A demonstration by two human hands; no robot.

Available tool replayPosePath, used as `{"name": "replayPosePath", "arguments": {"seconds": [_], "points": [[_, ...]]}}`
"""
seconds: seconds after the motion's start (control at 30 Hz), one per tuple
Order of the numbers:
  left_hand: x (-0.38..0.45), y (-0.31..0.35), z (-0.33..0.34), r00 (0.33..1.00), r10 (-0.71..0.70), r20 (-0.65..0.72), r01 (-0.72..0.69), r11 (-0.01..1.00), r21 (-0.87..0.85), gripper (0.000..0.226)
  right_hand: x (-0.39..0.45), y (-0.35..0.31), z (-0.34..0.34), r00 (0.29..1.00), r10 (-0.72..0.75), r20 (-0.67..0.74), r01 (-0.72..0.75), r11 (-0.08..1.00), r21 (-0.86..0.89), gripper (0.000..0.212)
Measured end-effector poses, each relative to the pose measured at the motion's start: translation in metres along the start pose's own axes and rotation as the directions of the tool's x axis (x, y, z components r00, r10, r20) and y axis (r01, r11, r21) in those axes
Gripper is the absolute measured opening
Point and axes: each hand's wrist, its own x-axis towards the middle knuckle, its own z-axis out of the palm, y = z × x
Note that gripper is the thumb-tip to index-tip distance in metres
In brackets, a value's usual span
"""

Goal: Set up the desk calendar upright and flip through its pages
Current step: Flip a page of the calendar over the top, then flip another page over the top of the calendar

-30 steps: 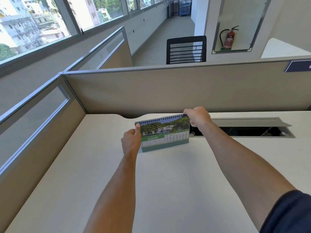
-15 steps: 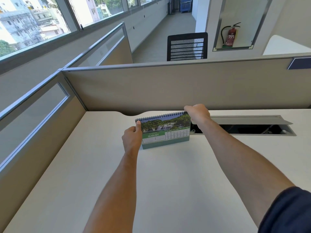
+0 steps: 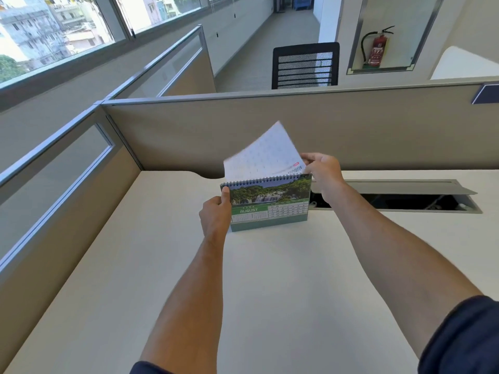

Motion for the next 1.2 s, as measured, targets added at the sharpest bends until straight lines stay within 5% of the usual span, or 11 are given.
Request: {"name": "replayPosePath", "arguments": {"seconds": [0.2,0.37,0.6,0.73,0.93,1.2], "points": [[0.002,-0.002,0.000,0.999,-0.030,0.033,0.032,0.997,-0.066,0.056,-0.009,0.000,-0.010,0.999,-0.049,0.004,0.048,0.995,0.090,0.036],[0.003,-0.005,-0.005,0.992,-0.088,0.091,0.107,0.965,-0.238,0.022,-0.015,0.000,-0.019,0.991,-0.096,0.090,0.093,0.995,0.042,0.033],[0.011,-0.009,-0.015,0.940,-0.256,0.226,0.332,0.840,-0.429,0.076,-0.011,0.002,-0.019,0.998,-0.016,-0.055,0.021,0.996,0.082,0.028],[0.007,-0.007,-0.014,0.967,-0.169,0.193,0.229,0.909,-0.349,0.068,-0.006,0.012,-0.010,0.981,0.071,-0.180,-0.115,0.963,-0.245,0.035],[0.007,-0.007,-0.010,0.998,-0.001,0.055,0.003,0.999,-0.044,0.054,-0.014,0.005,-0.001,0.973,0.068,-0.219,-0.154,0.902,-0.404,0.036],[0.006,-0.009,-0.008,0.998,0.028,0.050,-0.027,0.999,-0.022,0.057,-0.012,0.000,0.002,0.975,0.101,-0.200,-0.187,0.856,-0.481,0.024]]}}
